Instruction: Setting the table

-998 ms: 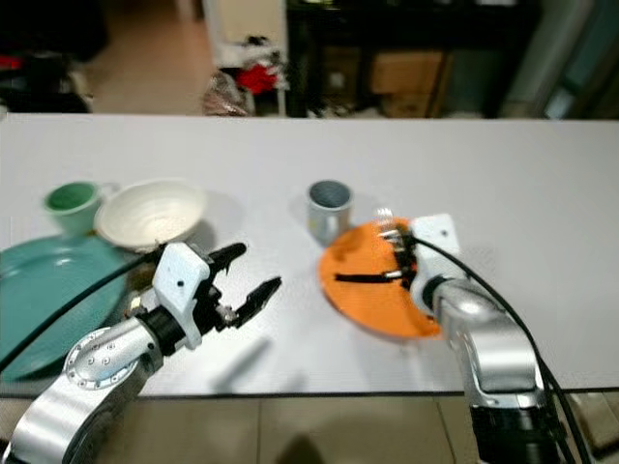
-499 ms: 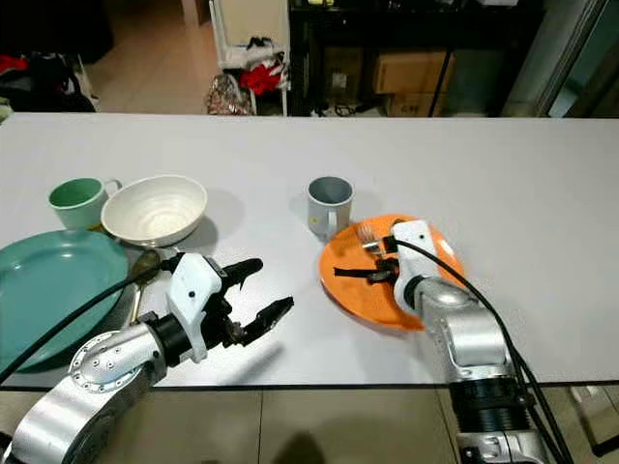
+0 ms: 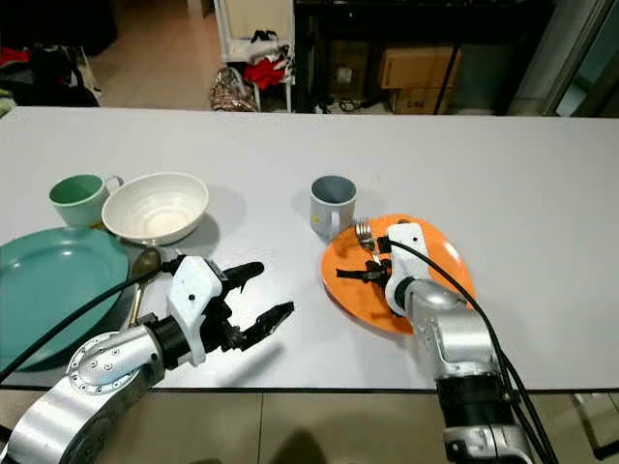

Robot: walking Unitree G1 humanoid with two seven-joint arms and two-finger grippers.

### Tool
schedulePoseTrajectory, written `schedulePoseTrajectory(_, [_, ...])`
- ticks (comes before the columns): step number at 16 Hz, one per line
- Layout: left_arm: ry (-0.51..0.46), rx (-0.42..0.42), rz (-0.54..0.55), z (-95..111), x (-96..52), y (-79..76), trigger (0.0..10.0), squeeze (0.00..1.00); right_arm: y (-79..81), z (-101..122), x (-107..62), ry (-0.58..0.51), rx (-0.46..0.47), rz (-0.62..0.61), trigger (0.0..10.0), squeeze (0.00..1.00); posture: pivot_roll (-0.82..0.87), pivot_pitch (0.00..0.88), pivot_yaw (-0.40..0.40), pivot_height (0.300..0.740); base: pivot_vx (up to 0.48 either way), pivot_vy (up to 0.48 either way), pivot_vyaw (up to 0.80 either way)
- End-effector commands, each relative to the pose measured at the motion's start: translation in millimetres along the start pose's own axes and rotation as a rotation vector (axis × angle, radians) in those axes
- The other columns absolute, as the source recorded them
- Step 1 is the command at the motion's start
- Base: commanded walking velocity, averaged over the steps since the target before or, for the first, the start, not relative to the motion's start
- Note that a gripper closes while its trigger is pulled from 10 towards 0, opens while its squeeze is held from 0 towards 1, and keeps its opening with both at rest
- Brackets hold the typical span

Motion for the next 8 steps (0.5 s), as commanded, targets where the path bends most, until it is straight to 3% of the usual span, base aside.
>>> schedulePoseTrajectory(1, [0.002, 0.011, -0.008, 2.0, -2.3, -1.7, 10.0, 0.0, 2.2, 2.6, -6.1, -0.006, 0.026, 0.007, 10.0, 1.0, 0.02, 0.0, 0.006, 0.74, 0.0, 0.0, 0.0])
schedulePoseTrajectory(5, [-0.074, -0.008, 0.074, 17.7, -12.7, 9.5, 10.0, 0.0, -1.3, 26.9, -61.2, -0.12, 0.007, -0.042, 10.0, 1.0, 0.01, 0.0, 0.01, 0.74, 0.0, 0.0, 0.0])
schedulePoseTrajectory(7, [-0.096, -0.002, 0.181, 22.6, -22.8, 22.3, 10.0, 0.0, 7.1, 45.3, -89.5, -0.247, -0.042, -0.057, 10.0, 1.0, 0.0, 0.0, 0.017, 0.74, 0.0, 0.0, 0.0])
schedulePoseTrajectory(8, [-0.111, 0.005, 0.215, 24.7, -25.9, 25.7, 10.0, 0.0, 12.3, 51.2, -96.9, -0.291, -0.058, -0.05, 10.0, 1.0, 0.0, 0.0, 0.02, 0.74, 0.0, 0.0, 0.8])
Point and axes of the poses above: a point about 5 cm out from each wrist's last joint towards the gripper, its own x axis pointing out of the wrist towards the gripper, its own z axis along the axis of the wrist's last joint, y = z × x, the point moved 6 cm from there along x, pointing out of the wrist towards the gripper, and after that the axes turned 10 degrees about -x, right-handed, at the moved point
